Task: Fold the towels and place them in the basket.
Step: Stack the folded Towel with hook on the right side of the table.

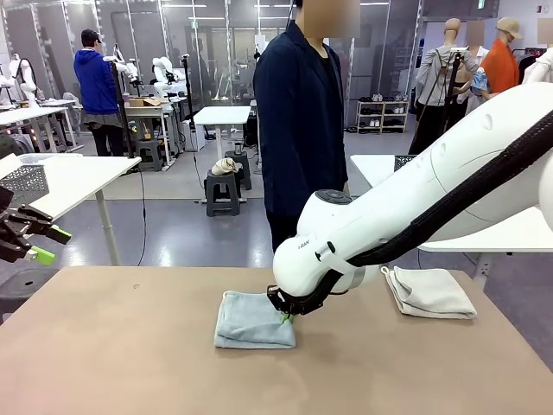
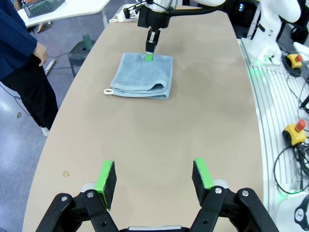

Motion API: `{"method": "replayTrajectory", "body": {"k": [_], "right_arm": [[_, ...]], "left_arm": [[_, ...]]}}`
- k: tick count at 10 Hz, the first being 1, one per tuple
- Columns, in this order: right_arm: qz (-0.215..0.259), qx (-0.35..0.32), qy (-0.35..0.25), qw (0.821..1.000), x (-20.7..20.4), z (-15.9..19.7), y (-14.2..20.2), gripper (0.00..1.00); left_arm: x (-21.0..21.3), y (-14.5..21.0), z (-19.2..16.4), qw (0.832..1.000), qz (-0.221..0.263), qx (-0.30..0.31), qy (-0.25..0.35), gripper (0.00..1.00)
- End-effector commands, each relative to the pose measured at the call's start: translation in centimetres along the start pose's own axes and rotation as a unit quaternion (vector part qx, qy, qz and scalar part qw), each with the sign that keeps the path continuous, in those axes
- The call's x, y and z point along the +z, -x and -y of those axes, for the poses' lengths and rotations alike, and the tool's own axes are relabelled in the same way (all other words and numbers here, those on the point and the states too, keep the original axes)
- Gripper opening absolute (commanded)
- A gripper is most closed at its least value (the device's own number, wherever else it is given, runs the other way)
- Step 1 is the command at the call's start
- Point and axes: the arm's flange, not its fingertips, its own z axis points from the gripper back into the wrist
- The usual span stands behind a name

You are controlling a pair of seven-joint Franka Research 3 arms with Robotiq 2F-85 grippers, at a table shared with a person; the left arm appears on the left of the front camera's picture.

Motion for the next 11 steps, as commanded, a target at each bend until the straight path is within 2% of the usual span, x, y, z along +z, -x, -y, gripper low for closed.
{"method": "replayTrajectory", "body": {"k": [1, 3, 4, 7, 9, 11], "right_arm": [[0.062, 0.028, 0.040, 0.997, 2.4, 1.0, -1.2, 0.04], [0.102, 0.049, 0.061, 0.992, 7.3, 3.7, -2.9, 0.04], [0.124, 0.055, 0.095, 0.986, 9.6, 5.2, -3.8, 0.04], [0.161, 0.087, 0.133, 0.974, 16.2, 9.1, -6.3, 0.04], [0.161, 0.116, 0.146, 0.969, 20.5, 11.6, -7.9, 0.04], [0.151, 0.123, 0.160, 0.968, 22.5, 13.5, -9.1, 0.04]], "left_arm": [[0.1, 0.0, 0.2, 1.000, 0.005, -0.004, 0.001, 0.81], [0.1, 0.0, 0.2, 1.000, 0.005, -0.004, 0.001, 0.81], [0.1, 0.0, 0.2, 1.000, 0.005, -0.004, 0.001, 0.81], [0.1, 0.0, 0.2, 1.000, 0.005, -0.004, 0.001, 0.81], [0.1, 0.0, 0.2, 1.000, 0.005, -0.004, 0.001, 0.81], [0.1, 0.0, 0.2, 1.000, 0.005, -0.004, 0.001, 0.81]]}}
